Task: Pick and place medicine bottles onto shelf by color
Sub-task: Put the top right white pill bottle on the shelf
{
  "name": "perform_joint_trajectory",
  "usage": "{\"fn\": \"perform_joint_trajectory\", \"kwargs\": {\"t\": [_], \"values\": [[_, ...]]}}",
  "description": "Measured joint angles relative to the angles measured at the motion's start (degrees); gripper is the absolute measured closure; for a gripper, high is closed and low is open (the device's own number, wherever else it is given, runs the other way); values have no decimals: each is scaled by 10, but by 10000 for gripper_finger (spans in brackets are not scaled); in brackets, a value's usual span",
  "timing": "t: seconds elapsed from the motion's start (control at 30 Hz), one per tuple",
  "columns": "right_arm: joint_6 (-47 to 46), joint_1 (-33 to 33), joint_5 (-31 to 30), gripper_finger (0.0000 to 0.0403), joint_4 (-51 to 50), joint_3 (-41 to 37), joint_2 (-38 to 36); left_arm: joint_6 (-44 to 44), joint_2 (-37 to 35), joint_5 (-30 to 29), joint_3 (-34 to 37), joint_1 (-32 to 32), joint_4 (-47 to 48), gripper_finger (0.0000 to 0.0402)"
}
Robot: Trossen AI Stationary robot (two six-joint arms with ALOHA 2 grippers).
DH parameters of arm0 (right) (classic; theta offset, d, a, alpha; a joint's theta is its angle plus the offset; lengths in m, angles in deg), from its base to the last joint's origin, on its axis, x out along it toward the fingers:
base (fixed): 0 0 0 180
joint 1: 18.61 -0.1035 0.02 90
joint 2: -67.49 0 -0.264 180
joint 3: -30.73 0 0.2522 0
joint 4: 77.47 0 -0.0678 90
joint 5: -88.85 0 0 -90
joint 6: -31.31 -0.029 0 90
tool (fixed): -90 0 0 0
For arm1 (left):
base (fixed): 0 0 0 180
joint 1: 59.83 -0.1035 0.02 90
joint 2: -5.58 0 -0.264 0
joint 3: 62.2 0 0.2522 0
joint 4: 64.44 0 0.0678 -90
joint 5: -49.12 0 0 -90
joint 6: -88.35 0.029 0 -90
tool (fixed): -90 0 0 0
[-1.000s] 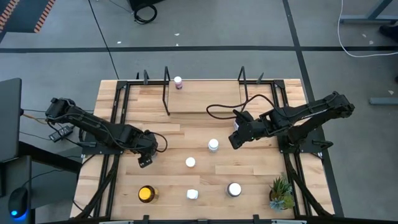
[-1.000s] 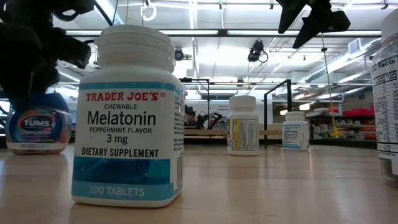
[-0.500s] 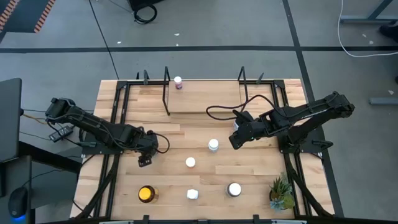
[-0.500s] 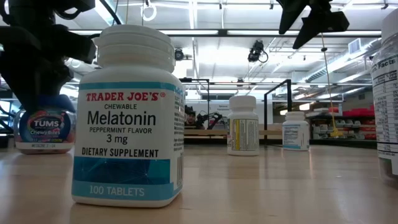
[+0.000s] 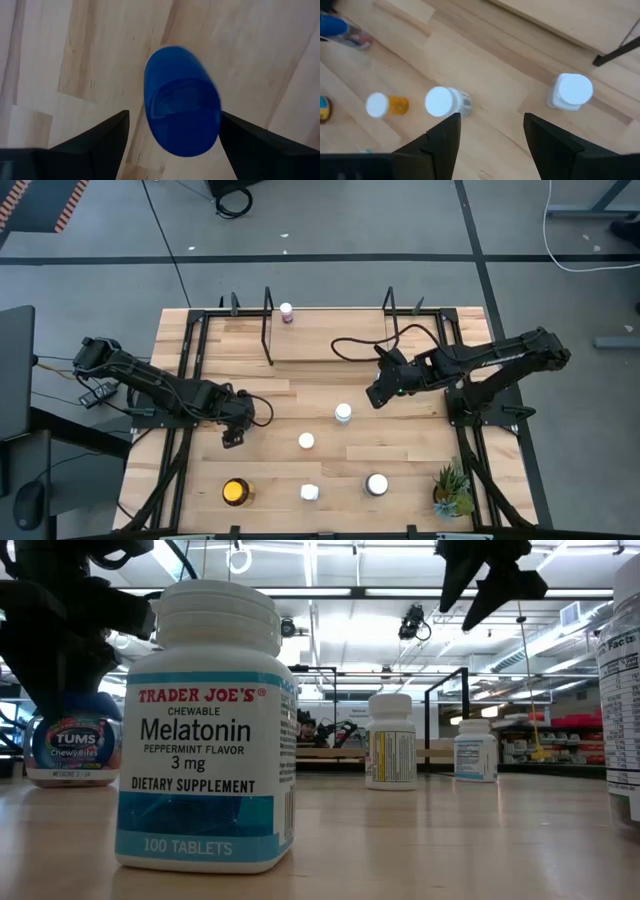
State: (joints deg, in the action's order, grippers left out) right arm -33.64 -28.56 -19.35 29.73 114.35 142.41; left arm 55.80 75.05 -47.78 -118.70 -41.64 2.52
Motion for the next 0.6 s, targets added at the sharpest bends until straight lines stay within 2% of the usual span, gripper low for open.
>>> {"fn": "perform_joint_trajectory", "kwargs": {"t": [0.23, 0.43, 0.6], "values": [[26, 6, -18, 179, -12, 0, 0, 63, 0, -1, 0, 0, -10, 99], [35, 11, -41, 179, -33, -10, 0, 48, 0, -2, 0, 0, -20, 99], [29, 31, -10, 179, -36, -59, 0, 14, 0, -1, 0, 0, -27, 99]]}}
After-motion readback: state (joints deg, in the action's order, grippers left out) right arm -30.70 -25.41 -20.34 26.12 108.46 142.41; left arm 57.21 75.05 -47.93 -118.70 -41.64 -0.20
